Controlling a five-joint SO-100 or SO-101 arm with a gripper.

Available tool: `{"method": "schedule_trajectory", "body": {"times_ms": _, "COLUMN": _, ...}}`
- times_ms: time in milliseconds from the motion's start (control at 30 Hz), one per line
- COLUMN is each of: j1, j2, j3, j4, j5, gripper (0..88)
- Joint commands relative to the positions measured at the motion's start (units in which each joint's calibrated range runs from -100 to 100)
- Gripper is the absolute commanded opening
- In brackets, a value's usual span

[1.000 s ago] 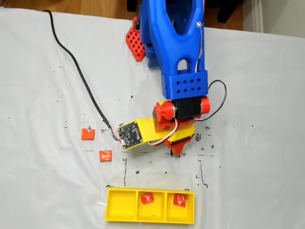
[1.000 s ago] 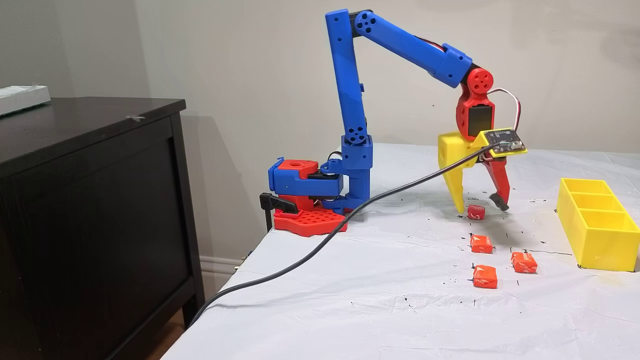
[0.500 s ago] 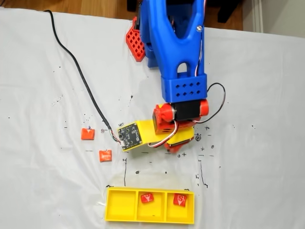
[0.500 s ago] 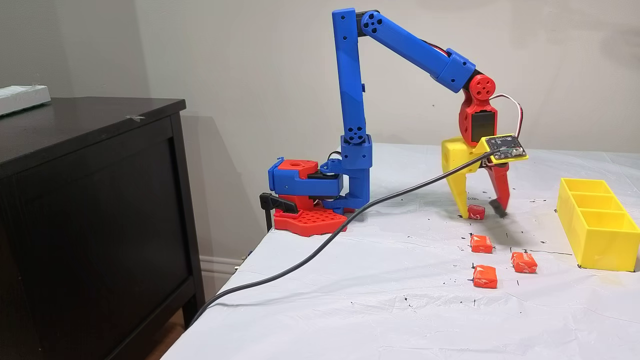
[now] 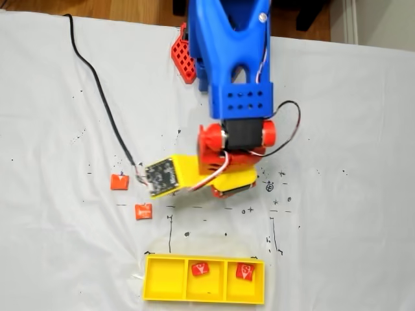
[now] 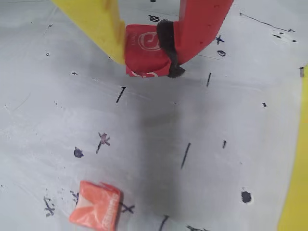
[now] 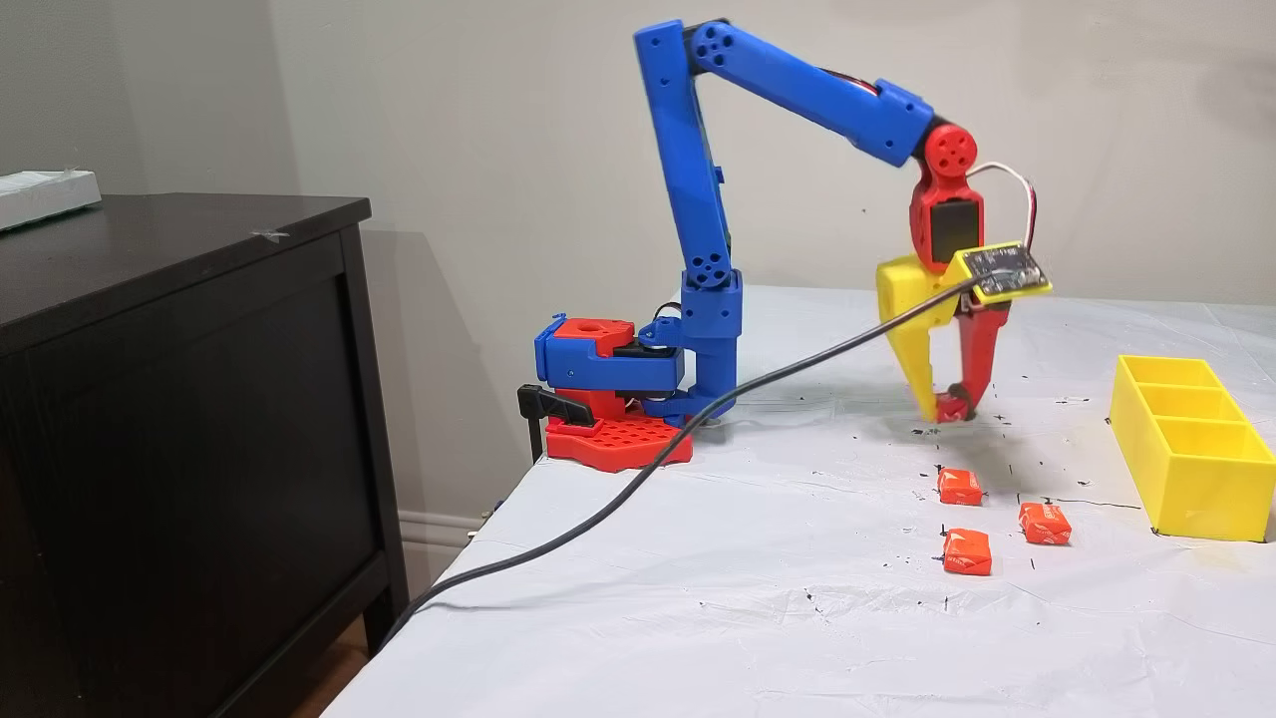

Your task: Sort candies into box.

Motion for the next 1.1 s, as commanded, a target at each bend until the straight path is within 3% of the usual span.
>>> {"method": "schedule_trajectory", "body": {"times_ms": 0, "j1": 4.28, "j2": -5.39, "j3": -12.46, "j4": 3.2, "j5": 0.59, "gripper": 0.2}}
{"method": "schedule_trajectory", "body": {"times_ms": 367, "j1": 13.88, "j2": 4.54, "j3": -31.4, "j4": 3.03, "j5": 1.32, "gripper": 0.2}}
{"method": "schedule_trajectory", "body": {"times_ms": 1067, "j1": 13.34, "j2": 21.25, "j3": -49.06, "j4": 3.77, "j5": -1.17, "gripper": 0.2}}
